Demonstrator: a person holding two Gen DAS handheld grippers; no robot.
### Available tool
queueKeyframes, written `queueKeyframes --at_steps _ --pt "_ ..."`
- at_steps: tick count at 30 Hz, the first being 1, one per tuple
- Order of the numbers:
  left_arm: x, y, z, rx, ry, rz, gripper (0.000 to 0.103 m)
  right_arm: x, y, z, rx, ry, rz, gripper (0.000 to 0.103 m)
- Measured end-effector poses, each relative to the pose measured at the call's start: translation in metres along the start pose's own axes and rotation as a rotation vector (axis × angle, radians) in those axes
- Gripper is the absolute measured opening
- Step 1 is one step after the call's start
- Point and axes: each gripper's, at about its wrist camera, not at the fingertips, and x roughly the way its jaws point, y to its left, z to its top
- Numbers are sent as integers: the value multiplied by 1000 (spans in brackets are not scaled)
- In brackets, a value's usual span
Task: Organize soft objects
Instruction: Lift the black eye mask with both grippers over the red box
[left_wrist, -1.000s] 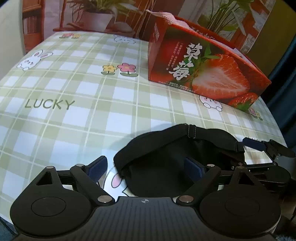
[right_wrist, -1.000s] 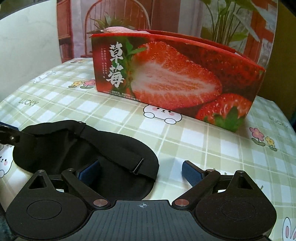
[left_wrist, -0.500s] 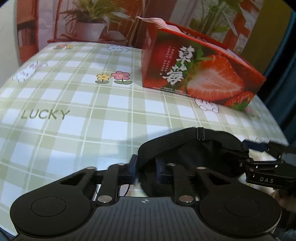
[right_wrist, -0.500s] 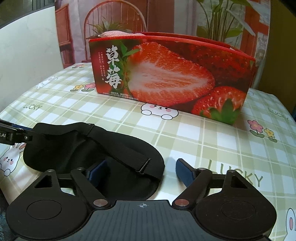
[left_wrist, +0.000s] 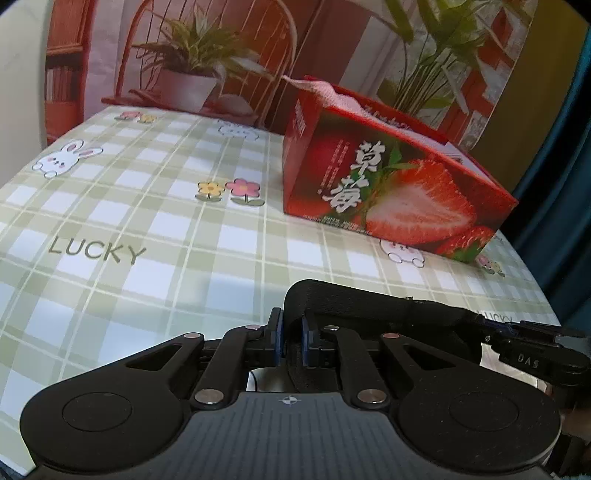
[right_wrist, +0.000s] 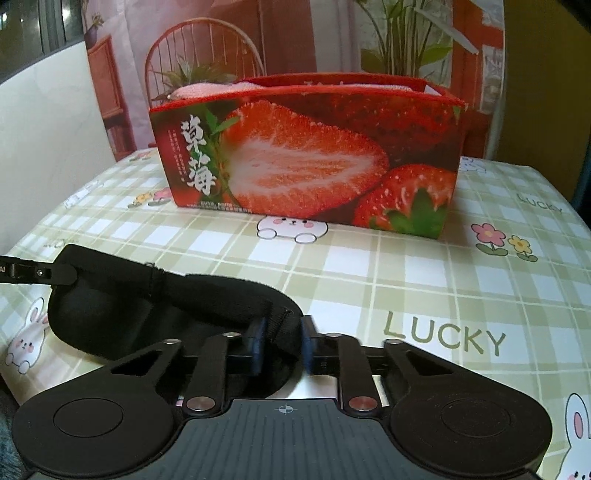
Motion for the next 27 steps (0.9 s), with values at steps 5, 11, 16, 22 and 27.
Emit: queueKeyframes --at_steps 5,11,16,22,27 --pt "-8 -5 6 31 -46 -14 10 -12 -1 7 3 -66 10 8" --pt "-25 -22 35 100 -175 -30 10 -32 -5 30 -24 -161 0 8" --pt "-41 -40 72 151 -290 -51 10 -53 -9 63 -76 -270 -20 8" --pt "-34 -69 123 206 -367 -61 10 -66 -19 114 -147 -360 -57 8" --pt "-2 -88 157 242 -337 -52 10 -49 -34 153 -181 -392 -111 8"
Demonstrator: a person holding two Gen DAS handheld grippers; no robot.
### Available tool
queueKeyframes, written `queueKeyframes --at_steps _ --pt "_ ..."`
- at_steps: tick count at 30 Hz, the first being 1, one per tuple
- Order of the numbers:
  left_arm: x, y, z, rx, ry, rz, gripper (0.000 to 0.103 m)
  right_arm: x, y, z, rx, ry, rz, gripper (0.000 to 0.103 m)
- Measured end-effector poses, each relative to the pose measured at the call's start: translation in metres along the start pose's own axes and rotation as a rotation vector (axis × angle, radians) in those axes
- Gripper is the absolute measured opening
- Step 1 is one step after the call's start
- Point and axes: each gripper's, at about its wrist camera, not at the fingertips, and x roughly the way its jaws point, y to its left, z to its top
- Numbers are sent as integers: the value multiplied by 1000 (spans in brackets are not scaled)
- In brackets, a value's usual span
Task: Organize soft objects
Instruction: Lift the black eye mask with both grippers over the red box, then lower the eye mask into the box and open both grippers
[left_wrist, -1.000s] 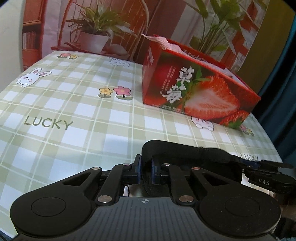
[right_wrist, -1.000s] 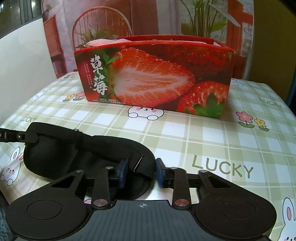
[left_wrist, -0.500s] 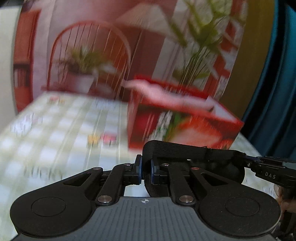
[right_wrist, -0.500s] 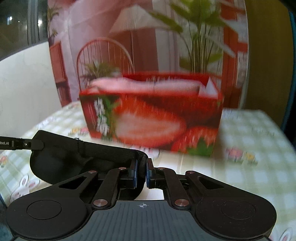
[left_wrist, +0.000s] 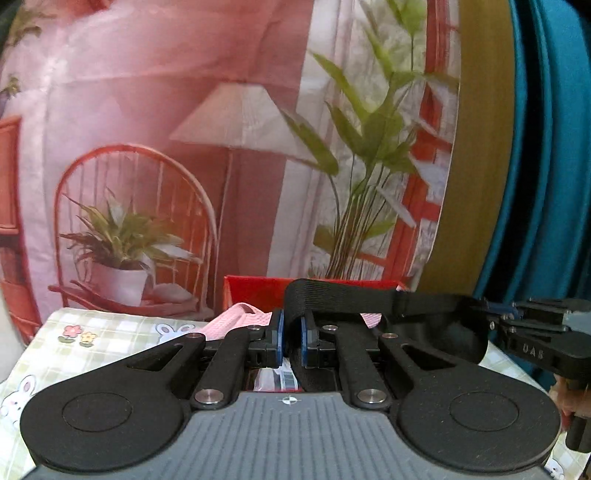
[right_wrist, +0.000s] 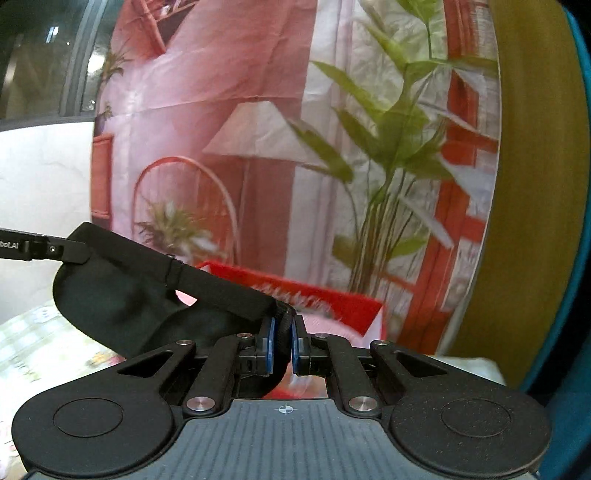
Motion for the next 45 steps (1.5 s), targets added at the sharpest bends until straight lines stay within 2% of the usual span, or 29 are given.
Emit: queueKeyframes --at_steps 8,16,22,27,30,32,34,38,40,42,45 --pt "64 1 9 10 98 21 10 59 -18 4 12 41 -51 8" --pt "120 4 3 37 208 40 10 107 -28 -13 26 141 -65 8" --pt "137 13 -6 33 262 43 10 125 -37 -26 54 200 -71 9" --pt "138 15 -4 39 269 38 11 129 -37 -29 50 213 -79 11" --pt "134 15 -1 42 270 29 13 127 -36 -27 40 214 -86 18" --pt "130 14 1 43 275 17 23 125 -36 -26 39 214 -84 23" --pt "125 13 3 42 267 10 55 122 -35 -24 38 214 -88 27" --pt "108 9 9 46 229 16 74 110 -38 -17 69 194 -81 47" --pt "99 9 15 34 212 17 90 104 -39 -13 79 186 -82 54" --pt "89 6 20 29 195 38 98 97 -39 -9 92 177 -81 62" --pt "72 2 29 29 169 60 100 83 -41 0 131 156 -76 77"
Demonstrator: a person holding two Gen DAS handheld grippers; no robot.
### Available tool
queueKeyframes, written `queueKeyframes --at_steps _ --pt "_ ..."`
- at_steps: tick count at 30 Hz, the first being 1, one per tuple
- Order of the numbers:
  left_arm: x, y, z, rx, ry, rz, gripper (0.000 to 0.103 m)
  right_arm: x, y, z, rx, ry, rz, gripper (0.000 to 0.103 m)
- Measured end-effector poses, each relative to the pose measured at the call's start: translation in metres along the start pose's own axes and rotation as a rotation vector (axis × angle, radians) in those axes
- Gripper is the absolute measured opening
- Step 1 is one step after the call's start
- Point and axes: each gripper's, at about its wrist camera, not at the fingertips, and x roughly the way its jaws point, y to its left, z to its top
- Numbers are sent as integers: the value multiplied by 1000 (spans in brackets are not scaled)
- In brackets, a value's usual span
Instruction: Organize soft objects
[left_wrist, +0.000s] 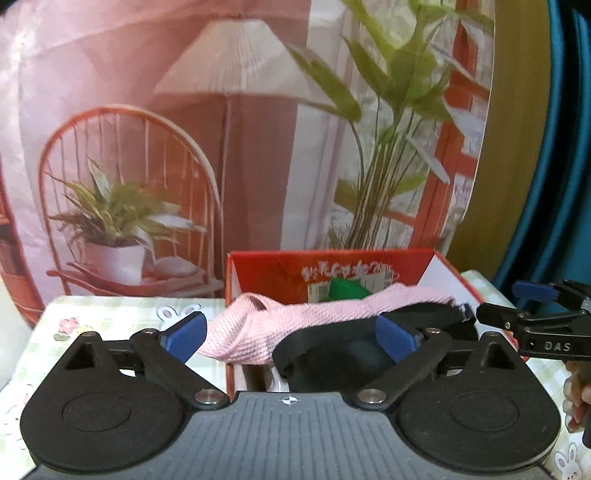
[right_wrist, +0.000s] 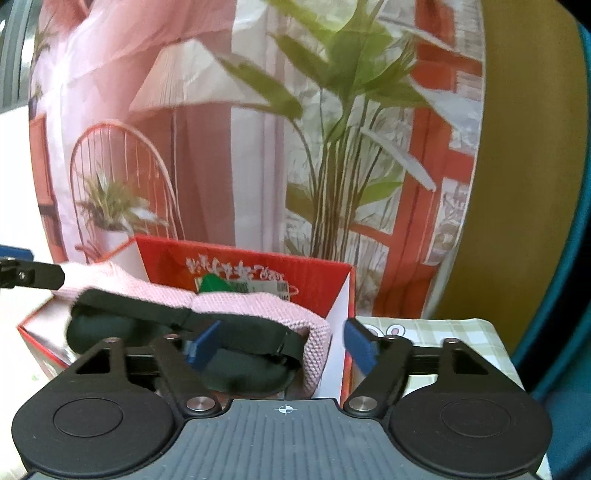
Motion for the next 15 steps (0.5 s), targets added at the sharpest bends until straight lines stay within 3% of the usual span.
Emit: queueKeyframes --at_steps 2,5,11,15 --pt "-14 -2 3 -8 -21 25 103 -12 0 5 23 -18 5 91" --pt "-38 -5 6 1 -58 48 103 -30 2 11 43 -45 26 102" --pt "-88 -16 13 40 -152 144 103 -68 7 24 89 -66 60 103" --pt "-123 -21 16 53 -192 87 103 -99 12 32 104 -96 64 103"
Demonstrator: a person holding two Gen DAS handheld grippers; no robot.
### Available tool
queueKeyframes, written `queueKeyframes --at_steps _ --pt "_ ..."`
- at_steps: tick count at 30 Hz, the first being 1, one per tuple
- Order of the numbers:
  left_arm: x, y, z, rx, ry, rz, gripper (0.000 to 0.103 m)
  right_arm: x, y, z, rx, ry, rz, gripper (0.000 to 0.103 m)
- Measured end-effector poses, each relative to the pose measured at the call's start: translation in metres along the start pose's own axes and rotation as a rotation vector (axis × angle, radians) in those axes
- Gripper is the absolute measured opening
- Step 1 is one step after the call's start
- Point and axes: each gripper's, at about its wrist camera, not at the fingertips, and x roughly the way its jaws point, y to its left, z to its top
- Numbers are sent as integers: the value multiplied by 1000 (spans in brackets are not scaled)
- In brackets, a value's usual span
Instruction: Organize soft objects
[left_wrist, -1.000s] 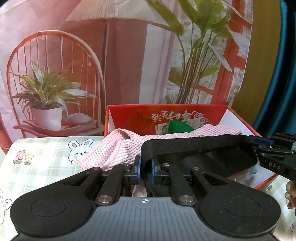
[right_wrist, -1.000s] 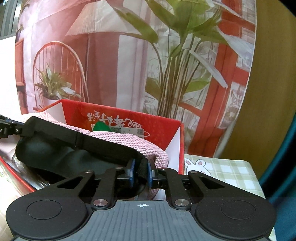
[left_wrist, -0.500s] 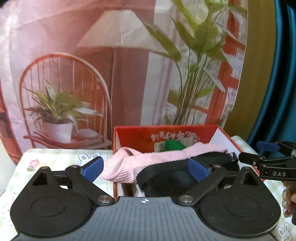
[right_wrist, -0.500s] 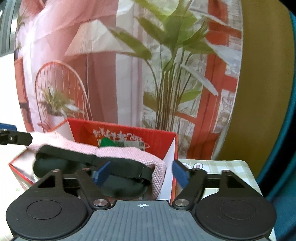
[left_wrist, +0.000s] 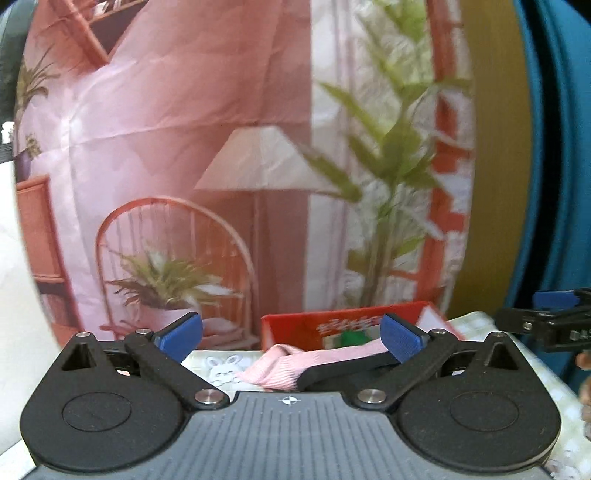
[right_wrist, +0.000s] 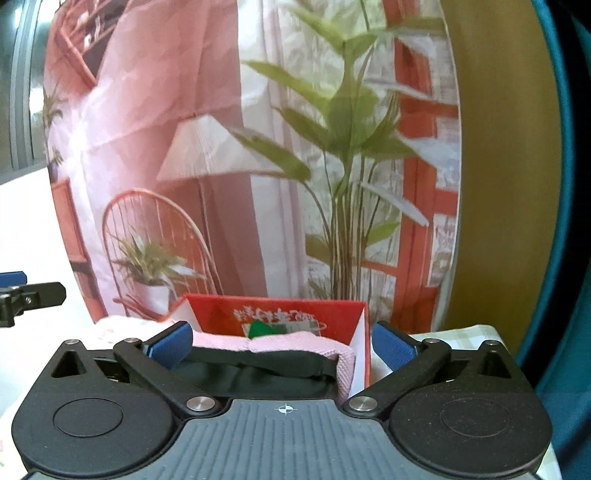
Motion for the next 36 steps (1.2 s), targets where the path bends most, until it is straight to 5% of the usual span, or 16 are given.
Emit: queueKeyframes --at_steps 16,36 --pt "-101 -4 27 -33 -85 19 103 -120 36 43 -25 -126 1 103" --pt "-113 -2 29 -40 -89 59 103 -140 48 51 -81 -145 -47 103"
